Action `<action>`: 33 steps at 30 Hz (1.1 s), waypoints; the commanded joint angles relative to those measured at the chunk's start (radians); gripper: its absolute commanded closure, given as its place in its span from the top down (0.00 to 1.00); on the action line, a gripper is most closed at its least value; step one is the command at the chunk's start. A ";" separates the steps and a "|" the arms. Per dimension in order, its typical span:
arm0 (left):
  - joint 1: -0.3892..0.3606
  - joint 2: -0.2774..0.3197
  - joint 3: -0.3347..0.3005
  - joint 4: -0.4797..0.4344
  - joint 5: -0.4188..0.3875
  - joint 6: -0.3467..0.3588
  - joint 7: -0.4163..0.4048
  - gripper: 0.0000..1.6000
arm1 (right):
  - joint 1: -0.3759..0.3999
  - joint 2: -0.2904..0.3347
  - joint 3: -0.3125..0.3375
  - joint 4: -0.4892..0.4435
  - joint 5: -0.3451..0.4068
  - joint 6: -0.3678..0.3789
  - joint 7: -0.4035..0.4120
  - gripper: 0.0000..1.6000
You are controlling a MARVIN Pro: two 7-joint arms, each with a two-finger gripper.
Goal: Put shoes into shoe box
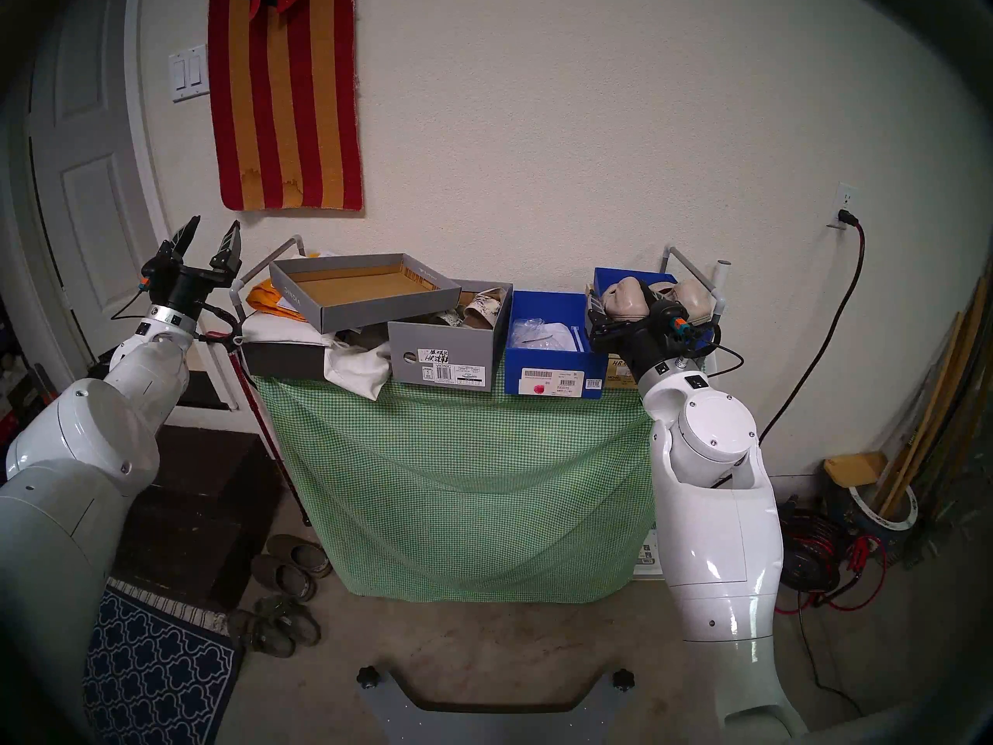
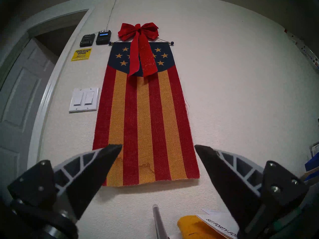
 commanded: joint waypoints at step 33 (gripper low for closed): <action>0.033 -0.038 -0.007 -0.054 -0.007 -0.091 0.068 1.00 | 0.117 -0.027 -0.027 0.010 0.030 0.051 -0.018 0.00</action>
